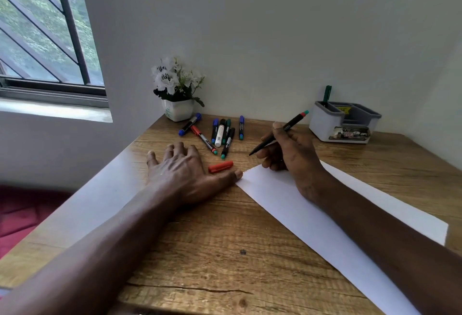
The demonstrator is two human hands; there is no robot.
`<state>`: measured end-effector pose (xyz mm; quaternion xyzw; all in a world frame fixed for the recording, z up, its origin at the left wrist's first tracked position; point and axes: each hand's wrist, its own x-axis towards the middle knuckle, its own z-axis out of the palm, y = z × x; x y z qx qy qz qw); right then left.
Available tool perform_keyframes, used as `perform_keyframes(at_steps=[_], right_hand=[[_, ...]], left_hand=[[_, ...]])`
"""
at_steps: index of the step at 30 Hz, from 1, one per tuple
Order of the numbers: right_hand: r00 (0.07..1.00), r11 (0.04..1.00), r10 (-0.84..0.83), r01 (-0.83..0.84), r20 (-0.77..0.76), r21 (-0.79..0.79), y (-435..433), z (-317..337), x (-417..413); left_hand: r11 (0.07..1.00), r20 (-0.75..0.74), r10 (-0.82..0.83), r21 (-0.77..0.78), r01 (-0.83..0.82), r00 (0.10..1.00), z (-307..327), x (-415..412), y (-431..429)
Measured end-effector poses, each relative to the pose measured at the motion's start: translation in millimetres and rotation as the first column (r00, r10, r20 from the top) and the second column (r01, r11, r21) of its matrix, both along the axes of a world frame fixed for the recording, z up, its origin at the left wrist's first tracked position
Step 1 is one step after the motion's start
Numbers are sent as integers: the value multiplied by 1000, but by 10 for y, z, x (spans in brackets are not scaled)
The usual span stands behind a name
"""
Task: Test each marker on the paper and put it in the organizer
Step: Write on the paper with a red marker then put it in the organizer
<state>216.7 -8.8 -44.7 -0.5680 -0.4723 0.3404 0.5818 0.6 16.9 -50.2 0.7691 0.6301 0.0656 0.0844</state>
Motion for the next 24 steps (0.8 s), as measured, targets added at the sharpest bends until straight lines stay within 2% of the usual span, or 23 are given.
perform_keyframes(at_steps=[7,11,15,20,24], right_hand=[[983,992,122,-126,140,16,-132,84,-5],[975,974,203,-191,94,-126,-200,96,-22],[949,955,261,-226,178,-195,-204,90,-27],[923,951,284,-238,259,-196,-165,95,-38],[901,983,186,-165,392,-86,-152,-3,-80]], left_hand=[[1000,-1,-12,-22,12,1000,-27,3,51],[1000,-4,-13,-23,12,1000,-16,12,64],[999,-20,-17,-32,16,1000,-25,14,87],[999,-34,-26,-38,25,999,-22,17,98],[998,-40,-34,-53,32,999,-16,17,100]])
